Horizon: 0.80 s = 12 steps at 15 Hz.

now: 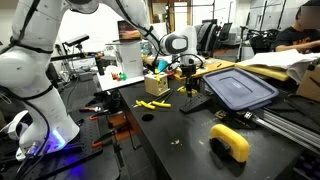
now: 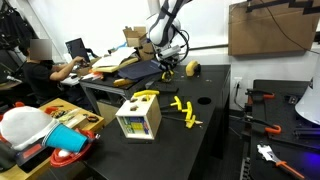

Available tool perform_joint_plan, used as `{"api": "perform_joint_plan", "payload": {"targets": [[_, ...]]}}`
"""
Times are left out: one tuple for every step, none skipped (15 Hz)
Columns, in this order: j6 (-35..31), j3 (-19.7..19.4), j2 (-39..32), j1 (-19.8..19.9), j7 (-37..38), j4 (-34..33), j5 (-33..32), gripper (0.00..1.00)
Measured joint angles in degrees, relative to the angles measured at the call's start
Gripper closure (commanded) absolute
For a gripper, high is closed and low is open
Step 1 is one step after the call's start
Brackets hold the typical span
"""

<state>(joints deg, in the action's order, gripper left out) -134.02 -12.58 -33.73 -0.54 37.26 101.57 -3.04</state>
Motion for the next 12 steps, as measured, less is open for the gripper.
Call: {"api": "perform_joint_plan", "payload": {"targets": [[0.0,0.0,0.0,0.0,0.0,0.0,0.0,0.96],[0.0,0.0,0.0,-0.1,0.0,0.0,0.0,0.96],[0.0,0.1,-0.1,-0.1,0.0,-0.1,0.0,0.96],[0.0,0.1,-0.1,-0.1,0.0,-0.1,0.0,0.96],[0.0,0.1,-0.2,-0.1,0.0,-0.2,0.0,0.96],[0.0,0.1,-0.4,-0.1,0.0,-0.4,0.0,0.96],[0.0,0.1,-0.6,-0.1,0.0,-0.6,0.0,0.96],[0.0,0.1,-0.8,-0.1,0.0,-0.7,0.0,0.96],[0.0,0.1,-1.1,-0.1,0.0,-1.0,0.0,0.96],[0.0,0.1,-1.5,-0.1,0.0,-1.6,0.0,0.96],[0.0,0.1,-2.1,0.0,0.0,-2.2,0.0,0.96],[0.0,0.1,-2.7,0.1,0.0,-3.0,0.0,0.96]]}}
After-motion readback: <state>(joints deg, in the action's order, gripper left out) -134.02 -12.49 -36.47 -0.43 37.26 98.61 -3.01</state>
